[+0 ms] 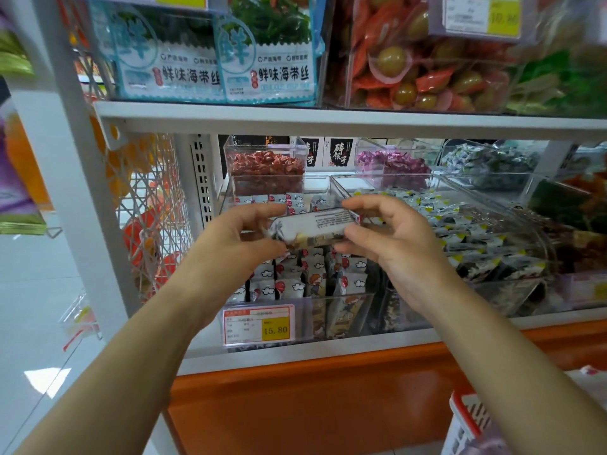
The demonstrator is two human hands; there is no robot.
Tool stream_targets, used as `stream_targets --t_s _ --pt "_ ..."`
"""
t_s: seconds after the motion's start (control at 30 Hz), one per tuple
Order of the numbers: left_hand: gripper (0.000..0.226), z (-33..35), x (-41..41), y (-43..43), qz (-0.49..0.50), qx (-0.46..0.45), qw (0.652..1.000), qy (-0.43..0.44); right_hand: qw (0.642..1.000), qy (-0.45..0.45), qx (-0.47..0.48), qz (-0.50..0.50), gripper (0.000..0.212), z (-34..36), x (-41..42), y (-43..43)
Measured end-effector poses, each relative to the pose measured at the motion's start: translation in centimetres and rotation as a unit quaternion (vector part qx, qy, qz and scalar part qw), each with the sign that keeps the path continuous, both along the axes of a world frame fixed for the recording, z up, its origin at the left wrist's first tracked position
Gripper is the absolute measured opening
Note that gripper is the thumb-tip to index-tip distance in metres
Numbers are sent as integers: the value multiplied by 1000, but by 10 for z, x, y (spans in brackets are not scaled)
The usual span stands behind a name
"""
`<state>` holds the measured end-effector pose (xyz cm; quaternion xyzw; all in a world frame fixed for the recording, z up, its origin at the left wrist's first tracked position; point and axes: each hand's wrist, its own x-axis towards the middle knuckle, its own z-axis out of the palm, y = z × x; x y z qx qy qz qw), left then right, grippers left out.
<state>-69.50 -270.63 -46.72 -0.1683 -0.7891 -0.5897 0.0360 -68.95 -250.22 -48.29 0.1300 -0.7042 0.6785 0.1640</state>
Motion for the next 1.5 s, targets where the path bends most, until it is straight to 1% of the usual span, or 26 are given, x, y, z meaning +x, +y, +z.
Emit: stream_targets --t_s 0.1,0.13,0.2,0.23,0.3,0.4,0.47,0.57,0.67,0.77,0.87,0.93,0.97,1.07,1.1,1.13,1.17,1.2,1.23,1.27,1.3,1.33,1.4,1.47,1.5 --pt "47 -1 0 0 -44 49 996 -63 1000 13 7 17 31 2 0 -1" --pt "45 -1 0 0 -46 48 996 -64 1000 20 20 13 33 2 1 -2" --pt "30 -2 -1 1 -37 24 998 -37 999 27 36 1 34 2 1 -4" --pt "25 -2 -1 2 -33 25 999 -29 999 26 33 0 30 2 1 -6" --pt "24 -2 -1 3 -39 40 998 -27 1000 21 16 2 17 1 2 -7" --pt "28 -1 1 5 -42 26 999 -7 998 30 43 -24 12 1 2 -7" --pt "29 -1 3 7 -35 14 999 6 997 30 57 -43 7 1 2 -8" --pt "26 -2 4 12 -22 17 1000 -3 993 45 70 -89 7 1 3 -10" --pt "16 -1 5 16 -1 54 998 -33 987 68 89 -113 6 2 5 -13" --pt "10 -1 5 20 39 79 995 -35 983 84 110 -123 9 1 5 -17" --pt "15 -2 6 23 67 87 994 -20 981 87 118 -130 8 0 5 -19" --pt "18 -2 4 24 78 93 993 -11 984 82 114 -109 3 0 6 -18" --pt "19 -3 2 24 79 108 991 -15 986 75 119 -90 5 1 6 -17" --pt "20 -3 -5 26 73 175 980 -54 984 65 166 -30 35 7 7 -9" --pt "21 -2 -7 28 65 188 978 -62 981 68 181 -29 39 10 7 -6" --pt "22 -3 -8 29 54 194 977 -62 979 71 186 -38 39 12 6 -3" --pt "21 -4 -10 31 46 188 980 -53 981 71 170 -53 35 13 4 -1" --pt "21 -6 -13 32 52 155 986 -28 986 67 132 -70 30 14 3 1" --pt "22 -9 -17 32 69 92 993 14 989 60 92 -95 25 13 0 4" --pt "27 -12 -21 32 89 6 994 64 989 51 64 -123 22 12 -2 7" --pt "31 -15 -25 32 101 -86 985 107 987 43 51 -148 20 11 -5 10" --pt "33 -19 -29 32 95 -173 970 139 985 36 46 -163 18 10 -7 12" --pt "33 -26 -35 36 48 -326 930 166 983 30 41 -176 14 7 -11 14" --pt "36 -33 -38 41 1 -438 883 168 983 28 41 -179 14 5 -15 14" --pt "39 -36 -39 43 -18 -473 865 166 982 29 43 -179 14 4 -16 14"
